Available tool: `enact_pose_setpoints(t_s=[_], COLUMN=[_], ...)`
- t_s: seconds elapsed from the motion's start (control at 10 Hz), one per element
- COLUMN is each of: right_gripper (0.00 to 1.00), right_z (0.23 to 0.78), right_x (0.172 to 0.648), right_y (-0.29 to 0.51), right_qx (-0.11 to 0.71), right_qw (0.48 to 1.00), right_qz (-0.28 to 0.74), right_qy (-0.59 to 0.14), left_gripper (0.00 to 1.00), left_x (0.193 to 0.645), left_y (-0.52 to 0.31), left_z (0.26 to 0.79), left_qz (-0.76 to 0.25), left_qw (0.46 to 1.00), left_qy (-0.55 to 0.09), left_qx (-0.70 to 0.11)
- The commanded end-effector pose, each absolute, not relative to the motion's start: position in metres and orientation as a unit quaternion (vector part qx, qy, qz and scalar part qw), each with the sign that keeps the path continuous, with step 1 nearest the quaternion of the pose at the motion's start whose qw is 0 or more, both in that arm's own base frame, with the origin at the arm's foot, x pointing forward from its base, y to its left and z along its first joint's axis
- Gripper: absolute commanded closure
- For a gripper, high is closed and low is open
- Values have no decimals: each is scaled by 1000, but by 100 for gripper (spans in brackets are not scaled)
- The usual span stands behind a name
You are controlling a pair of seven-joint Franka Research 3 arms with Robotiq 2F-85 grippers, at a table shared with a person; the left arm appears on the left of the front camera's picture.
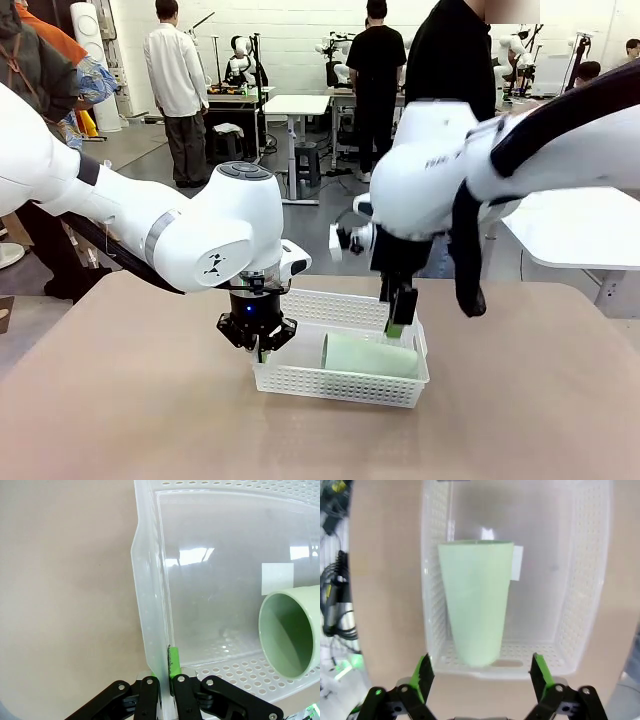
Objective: Clean and organize the cups into the basket.
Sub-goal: Pick up the Organizing basket and move it to the center of the table, then pick up the Reusable plastic cup from the right side of the table and place it inside the Organizing basket.
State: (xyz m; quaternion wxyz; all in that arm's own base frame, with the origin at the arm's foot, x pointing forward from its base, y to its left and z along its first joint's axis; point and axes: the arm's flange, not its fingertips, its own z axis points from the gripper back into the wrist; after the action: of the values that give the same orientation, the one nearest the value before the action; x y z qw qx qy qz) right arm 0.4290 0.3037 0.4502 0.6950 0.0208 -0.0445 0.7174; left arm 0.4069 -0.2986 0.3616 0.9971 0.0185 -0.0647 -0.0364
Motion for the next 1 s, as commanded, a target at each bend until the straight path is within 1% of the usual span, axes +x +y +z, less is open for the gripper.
enact_pose_setpoints(t_s=[0.0, 0.1, 0.2, 0.8, 0.9], right_gripper=[0, 0, 0, 0, 0], right_z=[480, 489, 480, 478, 497], right_x=[409, 406, 417, 416, 417], right_y=[296, 299, 301, 301, 270], right_qx=[9, 0, 8, 12, 138], right_qw=[697, 709, 693, 696, 691], right_qz=[715, 703, 719, 716, 705], right_qy=[-61, -57, -59, -52, -82], left_gripper=[100, 100, 100, 100, 100], left_x=[406, 406, 406, 406, 406], left_y=[-299, -299, -299, -299, -299], left_z=[363, 363, 363, 363, 363], left_qz=[-38, -38, -38, -38, -38], left_qw=[997, 997, 997, 997, 997], left_qy=[-69, -69, -69, -69, -69], left_qx=[19, 19, 19, 19, 19])
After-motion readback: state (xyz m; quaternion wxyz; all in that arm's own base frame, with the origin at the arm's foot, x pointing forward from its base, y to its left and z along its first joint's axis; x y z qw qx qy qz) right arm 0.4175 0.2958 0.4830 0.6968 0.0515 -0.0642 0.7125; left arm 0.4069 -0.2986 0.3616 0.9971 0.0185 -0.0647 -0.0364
